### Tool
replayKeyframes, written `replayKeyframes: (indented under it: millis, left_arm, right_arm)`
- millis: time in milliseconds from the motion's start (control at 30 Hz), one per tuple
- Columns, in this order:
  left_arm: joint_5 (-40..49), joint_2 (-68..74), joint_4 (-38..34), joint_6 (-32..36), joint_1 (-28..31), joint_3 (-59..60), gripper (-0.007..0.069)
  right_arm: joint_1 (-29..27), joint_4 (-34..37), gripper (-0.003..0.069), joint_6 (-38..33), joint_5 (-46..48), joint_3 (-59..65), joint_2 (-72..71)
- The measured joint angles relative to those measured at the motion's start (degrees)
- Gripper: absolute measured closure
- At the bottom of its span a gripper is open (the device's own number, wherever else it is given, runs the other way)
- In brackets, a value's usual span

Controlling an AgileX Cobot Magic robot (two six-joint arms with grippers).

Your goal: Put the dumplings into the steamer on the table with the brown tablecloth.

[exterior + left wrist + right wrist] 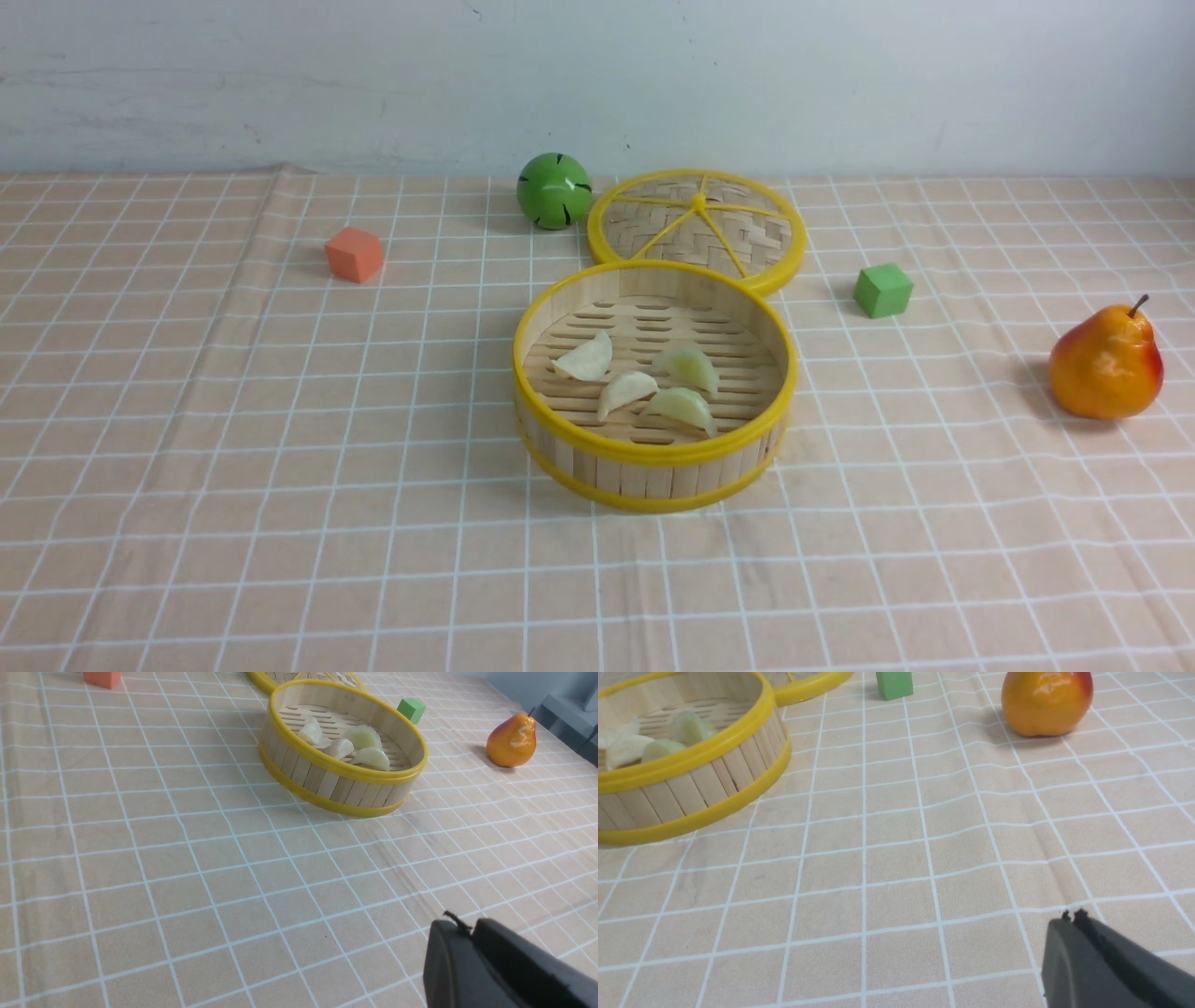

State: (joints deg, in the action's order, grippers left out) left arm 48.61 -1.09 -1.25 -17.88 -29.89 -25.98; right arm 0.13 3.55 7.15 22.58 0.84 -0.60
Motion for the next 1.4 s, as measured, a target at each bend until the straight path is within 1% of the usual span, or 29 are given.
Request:
replayKeyframes:
  millis: [967, 1100, 1233, 1300, 1333, 1400]
  left_arm:
    - [-0.05, 0.0, 0.0, 0.0, 0.0, 0.0, 0.0568]
    - [-0.11, 0.0, 1.25, 0.0, 0.0, 0.0, 0.0566]
    - [-3.99, 0.0, 4.55, -1.06, 0.0, 1.36, 0.0585]
    - [-12.66, 0.0, 6.96, -2.66, 1.69, 4.72, 0.0638]
    - [-13.38, 0.0, 7.1, -2.74, 2.27, 5.42, 0.0638]
    - [-21.27, 0.0, 7.0, -3.01, 6.71, 9.39, 0.0638]
  right_arm:
    - [0.0, 0.17, 0.0657, 0.0, 0.0, 0.0, 0.0]
    - [0.0, 0.17, 0.0656, 0.0, 0.0, 0.0, 0.0]
    - [0.0, 0.17, 0.0656, 0.0, 0.0, 0.0, 0.0]
    - [0.0, 0.17, 0.0656, 0.0, 0.04, 0.0, 0.0]
    - [0.0, 0.17, 0.0656, 0.0, 0.04, 0.0, 0.0]
    - [0.0, 0.17, 0.0654, 0.0, 0.04, 0.0, 0.0]
